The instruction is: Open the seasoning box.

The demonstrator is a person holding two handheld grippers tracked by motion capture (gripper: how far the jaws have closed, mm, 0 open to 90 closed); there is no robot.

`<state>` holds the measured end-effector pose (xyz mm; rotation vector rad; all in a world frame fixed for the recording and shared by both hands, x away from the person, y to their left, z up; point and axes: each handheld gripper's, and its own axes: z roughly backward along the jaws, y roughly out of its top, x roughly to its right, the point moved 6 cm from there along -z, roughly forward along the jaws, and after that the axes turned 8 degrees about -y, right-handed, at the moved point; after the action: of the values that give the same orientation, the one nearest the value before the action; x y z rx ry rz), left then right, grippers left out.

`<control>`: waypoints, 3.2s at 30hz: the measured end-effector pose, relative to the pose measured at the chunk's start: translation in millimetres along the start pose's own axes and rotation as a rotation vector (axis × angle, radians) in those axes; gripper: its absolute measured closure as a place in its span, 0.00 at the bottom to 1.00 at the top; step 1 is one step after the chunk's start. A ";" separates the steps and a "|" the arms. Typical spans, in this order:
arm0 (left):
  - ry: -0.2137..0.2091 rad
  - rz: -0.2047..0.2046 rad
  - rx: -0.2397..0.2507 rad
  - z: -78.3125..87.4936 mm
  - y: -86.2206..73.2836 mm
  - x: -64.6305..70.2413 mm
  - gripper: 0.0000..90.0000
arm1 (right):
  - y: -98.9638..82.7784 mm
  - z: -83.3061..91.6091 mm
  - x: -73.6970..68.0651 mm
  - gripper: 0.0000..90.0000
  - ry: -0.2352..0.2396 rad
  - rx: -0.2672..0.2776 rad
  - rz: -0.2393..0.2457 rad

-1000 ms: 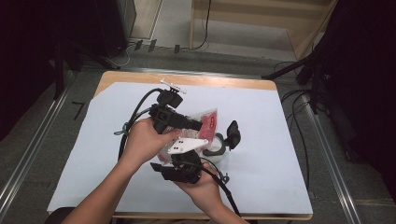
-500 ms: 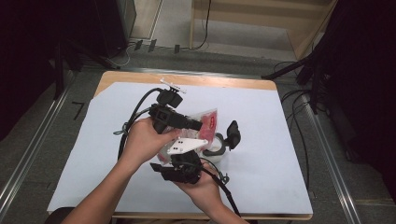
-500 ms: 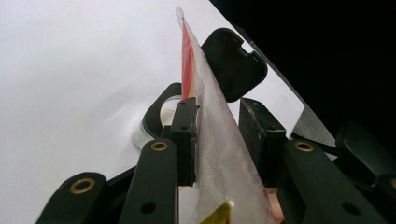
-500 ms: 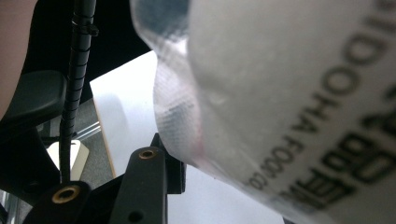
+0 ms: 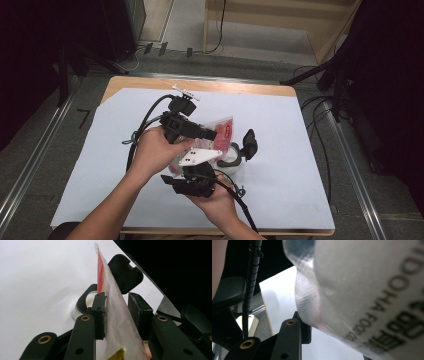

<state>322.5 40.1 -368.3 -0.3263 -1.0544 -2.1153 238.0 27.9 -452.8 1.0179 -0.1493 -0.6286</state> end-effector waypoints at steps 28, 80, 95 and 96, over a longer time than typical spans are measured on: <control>0.002 0.001 -0.005 -0.6 -1.1 0.7 0.77 | -2.1 -1.6 -1.7 0.71 -0.007 0.005 0.003; -0.019 0.037 -0.102 3.3 -11.7 -2.3 0.76 | -21.8 -11.9 -9.7 0.69 -0.007 0.012 0.115; -0.047 0.055 -0.162 -4.2 -17.1 -11.6 0.76 | -35.3 -19.4 -12.5 0.67 0.029 -0.002 0.107; -0.048 0.058 -0.164 -4.8 -17.4 -12.1 0.76 | -36.1 -19.8 -12.3 0.67 0.031 -0.004 0.110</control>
<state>319.0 49.3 -387.7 -0.4832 -0.8892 -2.1551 220.7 36.2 -491.3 1.0076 -0.1757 -0.5132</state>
